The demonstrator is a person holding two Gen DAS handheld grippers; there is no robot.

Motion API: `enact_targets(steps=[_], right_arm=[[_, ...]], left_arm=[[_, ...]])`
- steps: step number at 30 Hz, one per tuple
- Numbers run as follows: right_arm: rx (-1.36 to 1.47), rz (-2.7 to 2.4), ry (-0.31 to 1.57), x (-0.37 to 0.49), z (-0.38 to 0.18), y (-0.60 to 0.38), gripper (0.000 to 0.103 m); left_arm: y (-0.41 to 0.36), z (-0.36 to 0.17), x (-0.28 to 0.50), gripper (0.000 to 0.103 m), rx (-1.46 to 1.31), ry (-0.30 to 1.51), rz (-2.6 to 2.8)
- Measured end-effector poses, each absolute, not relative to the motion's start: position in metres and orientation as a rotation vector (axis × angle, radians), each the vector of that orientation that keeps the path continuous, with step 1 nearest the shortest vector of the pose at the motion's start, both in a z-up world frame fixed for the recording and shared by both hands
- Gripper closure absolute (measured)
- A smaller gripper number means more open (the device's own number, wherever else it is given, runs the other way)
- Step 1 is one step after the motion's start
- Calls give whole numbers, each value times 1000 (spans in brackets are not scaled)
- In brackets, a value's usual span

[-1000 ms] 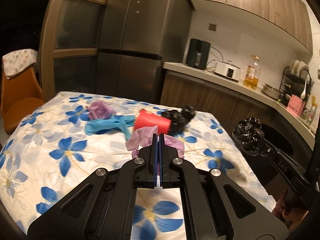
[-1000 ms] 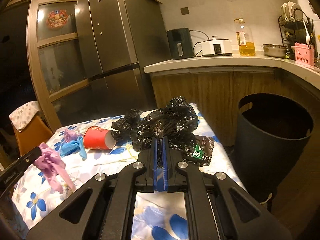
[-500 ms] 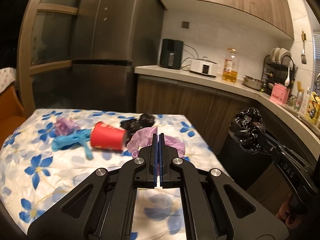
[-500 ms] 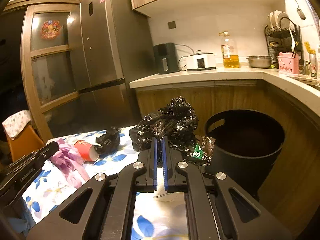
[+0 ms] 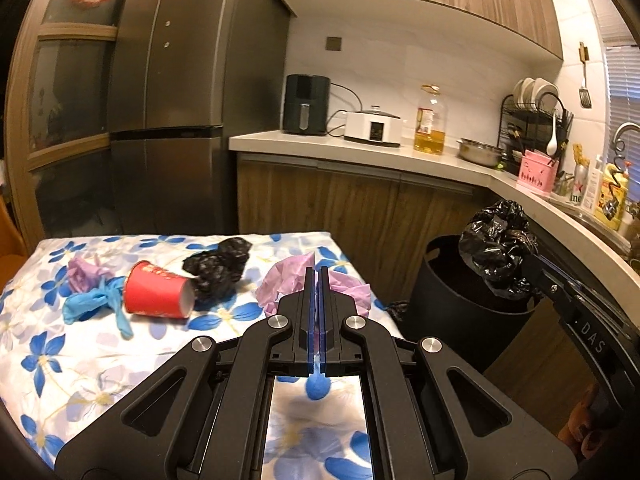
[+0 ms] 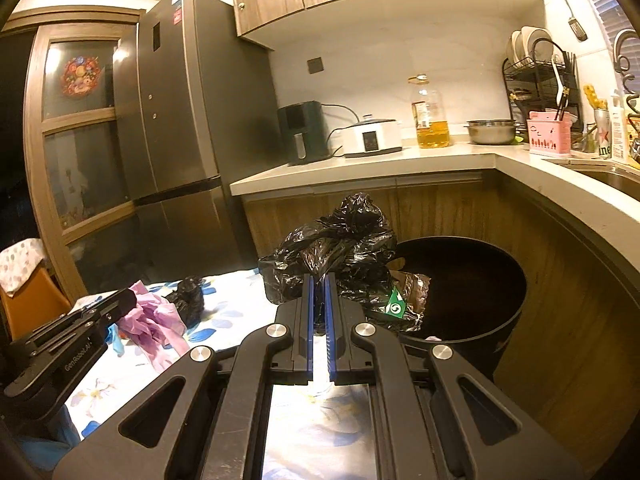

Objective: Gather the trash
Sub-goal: 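Carry the pink glove and black bag over the black bin with both grippers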

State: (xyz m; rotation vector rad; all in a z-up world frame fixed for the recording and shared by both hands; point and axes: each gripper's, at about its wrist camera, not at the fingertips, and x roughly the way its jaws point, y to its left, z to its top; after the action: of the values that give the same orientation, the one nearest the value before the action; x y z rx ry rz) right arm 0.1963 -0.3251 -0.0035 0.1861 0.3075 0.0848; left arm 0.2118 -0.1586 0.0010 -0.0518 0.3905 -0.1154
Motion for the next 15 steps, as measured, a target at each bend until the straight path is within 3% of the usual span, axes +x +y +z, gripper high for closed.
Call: enact_targets(steps=[15], right_arm=[[207, -1, 280, 192, 3, -362, 97]], left_arm=[[-201, 7, 225, 103, -14, 378, -184]])
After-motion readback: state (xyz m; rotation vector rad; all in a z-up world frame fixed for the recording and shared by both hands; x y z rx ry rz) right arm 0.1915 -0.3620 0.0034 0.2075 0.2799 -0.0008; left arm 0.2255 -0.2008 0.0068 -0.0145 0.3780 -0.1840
